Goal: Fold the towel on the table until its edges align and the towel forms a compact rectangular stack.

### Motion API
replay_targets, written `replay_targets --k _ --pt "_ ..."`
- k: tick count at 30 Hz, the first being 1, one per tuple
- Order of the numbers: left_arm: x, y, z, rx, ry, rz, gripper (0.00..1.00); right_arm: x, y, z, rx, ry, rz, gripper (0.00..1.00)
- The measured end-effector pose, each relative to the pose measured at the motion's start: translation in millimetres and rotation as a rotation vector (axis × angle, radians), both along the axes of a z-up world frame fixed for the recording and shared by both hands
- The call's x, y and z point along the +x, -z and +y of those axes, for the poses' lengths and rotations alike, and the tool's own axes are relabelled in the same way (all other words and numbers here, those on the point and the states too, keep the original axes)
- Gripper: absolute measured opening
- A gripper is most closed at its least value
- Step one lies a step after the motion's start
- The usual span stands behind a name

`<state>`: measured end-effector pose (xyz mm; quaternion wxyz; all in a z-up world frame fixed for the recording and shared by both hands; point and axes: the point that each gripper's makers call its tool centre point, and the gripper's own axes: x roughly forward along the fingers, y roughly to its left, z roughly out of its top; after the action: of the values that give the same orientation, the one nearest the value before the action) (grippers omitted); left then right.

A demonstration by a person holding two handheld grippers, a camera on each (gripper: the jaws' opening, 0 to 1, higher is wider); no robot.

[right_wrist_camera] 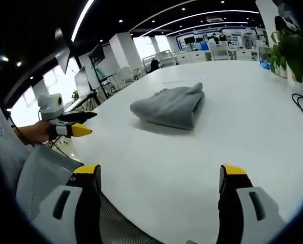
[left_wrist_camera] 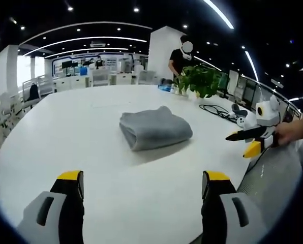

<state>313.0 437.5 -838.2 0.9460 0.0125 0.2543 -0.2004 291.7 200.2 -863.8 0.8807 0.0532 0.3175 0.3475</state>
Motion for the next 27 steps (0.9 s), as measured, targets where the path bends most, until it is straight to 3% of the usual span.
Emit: replay_targets --k 16,21,27 --pt "-1.3 3.4 -1.8 0.014 0.01 0.017 0.99 -6.6 2.2 2.2 -0.01 -0.014 0.008 0.97" --pt "0.3 1.3 2.3 0.002 -0.008 0.008 0.99 -12.1 8.3 10.2 -0.045 -0.074 0.016 0.97" --pt "0.4 0.7 4.7 0.004 -0.02 0.006 0.99 -16.0 8.5 12.4 -0.046 -0.087 0.024 0.96"
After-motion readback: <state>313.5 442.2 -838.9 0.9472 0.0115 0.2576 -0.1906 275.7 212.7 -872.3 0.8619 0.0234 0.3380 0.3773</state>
